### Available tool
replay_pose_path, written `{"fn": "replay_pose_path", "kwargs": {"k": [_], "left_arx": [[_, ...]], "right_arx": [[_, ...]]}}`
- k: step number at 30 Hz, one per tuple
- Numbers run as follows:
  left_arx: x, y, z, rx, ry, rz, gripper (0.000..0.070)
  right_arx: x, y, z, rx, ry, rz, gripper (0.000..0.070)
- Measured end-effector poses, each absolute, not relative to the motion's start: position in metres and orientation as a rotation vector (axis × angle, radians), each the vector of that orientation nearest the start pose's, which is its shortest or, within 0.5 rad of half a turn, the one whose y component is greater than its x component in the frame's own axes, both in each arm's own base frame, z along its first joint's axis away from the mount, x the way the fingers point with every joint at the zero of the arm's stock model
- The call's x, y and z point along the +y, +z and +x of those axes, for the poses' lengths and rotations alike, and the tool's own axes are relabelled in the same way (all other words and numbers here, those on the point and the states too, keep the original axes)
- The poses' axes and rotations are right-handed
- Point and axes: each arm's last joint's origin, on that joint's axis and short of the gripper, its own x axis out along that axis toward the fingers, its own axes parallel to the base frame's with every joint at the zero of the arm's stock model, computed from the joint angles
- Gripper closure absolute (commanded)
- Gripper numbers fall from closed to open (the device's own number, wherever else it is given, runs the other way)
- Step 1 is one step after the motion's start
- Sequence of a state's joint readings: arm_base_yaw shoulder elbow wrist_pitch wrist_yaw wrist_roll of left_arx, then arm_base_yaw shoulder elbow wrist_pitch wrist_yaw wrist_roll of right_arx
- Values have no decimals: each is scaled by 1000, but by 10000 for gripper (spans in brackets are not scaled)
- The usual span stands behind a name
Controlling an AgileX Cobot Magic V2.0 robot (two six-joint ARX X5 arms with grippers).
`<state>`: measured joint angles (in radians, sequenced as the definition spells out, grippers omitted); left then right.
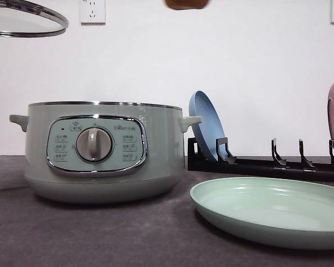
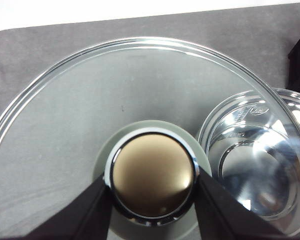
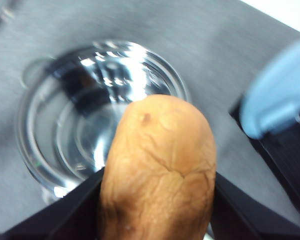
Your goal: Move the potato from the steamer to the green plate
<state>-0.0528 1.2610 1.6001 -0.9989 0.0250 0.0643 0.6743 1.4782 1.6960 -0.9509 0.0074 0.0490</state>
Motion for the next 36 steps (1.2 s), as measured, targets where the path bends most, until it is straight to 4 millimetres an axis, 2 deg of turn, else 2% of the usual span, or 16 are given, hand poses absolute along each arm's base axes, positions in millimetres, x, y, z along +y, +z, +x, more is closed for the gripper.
{"fn": "replay_pose_path", "kwargs": {"k": [5,9,14,19,26,29,36], "left_arx": [[-14,434,227,657,-100,72,700],[-16,434,226,657,-110,76,700],[-20,434,226,656,-129,81,700],[-24,434,226,655,-175,74,700],[-28,434,225,655,-206,74,700],[-30,434,225,654,-215,75,700],[-37,434,224,654,-285,66,700]], "right_arx": [[156,383,197,703,595,-175,438],[137,350,173,715,569,-111,438],[126,301,159,777,519,-42,437],[125,256,160,830,462,8,437],[130,204,167,875,384,70,437],[133,188,171,910,361,65,437],[139,167,181,958,300,19,436]]}}
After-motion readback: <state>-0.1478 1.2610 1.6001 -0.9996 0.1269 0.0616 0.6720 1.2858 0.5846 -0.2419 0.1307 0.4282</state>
